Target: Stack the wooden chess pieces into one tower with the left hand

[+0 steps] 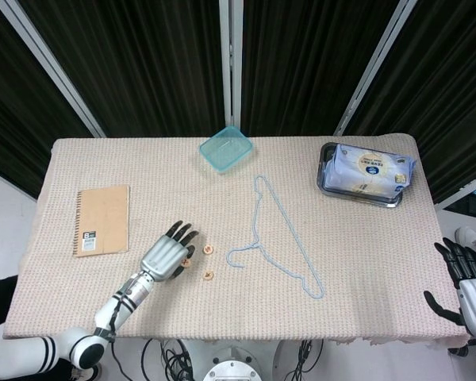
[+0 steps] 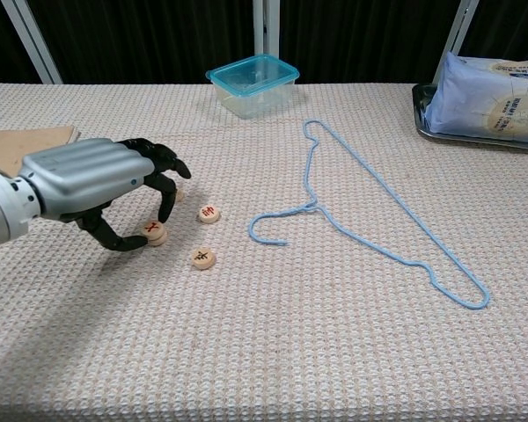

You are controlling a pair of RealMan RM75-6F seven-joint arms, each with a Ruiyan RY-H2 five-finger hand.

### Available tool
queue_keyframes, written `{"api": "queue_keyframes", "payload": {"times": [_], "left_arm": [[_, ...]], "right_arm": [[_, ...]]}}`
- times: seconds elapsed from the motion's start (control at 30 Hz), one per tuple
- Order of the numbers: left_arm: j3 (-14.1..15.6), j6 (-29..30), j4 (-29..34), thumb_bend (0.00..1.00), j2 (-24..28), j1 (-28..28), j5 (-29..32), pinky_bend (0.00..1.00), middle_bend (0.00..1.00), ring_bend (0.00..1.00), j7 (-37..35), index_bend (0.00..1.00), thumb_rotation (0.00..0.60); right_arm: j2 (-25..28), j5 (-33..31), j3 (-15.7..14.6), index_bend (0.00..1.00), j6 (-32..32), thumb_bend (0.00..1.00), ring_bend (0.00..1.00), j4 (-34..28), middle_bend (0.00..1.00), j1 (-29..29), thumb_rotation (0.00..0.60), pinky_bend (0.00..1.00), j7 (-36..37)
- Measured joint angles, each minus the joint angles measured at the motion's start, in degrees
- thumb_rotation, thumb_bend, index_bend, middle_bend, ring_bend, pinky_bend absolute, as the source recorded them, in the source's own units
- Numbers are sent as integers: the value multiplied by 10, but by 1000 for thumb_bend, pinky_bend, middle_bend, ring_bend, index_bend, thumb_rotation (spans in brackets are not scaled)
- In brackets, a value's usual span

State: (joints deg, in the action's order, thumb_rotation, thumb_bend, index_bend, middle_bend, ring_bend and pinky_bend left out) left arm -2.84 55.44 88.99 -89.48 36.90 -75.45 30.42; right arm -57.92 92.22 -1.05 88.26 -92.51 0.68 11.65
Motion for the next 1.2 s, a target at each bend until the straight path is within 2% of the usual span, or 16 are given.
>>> {"api": "queue_keyframes", "payload": {"times": [1.2], "left_arm": [[10,8,7,307,2,5,15,0,97,0,1,403,600]], "right_arm": [[6,-4,-4,0,-8,256,0,-9,0,0,600,0,-8]]}}
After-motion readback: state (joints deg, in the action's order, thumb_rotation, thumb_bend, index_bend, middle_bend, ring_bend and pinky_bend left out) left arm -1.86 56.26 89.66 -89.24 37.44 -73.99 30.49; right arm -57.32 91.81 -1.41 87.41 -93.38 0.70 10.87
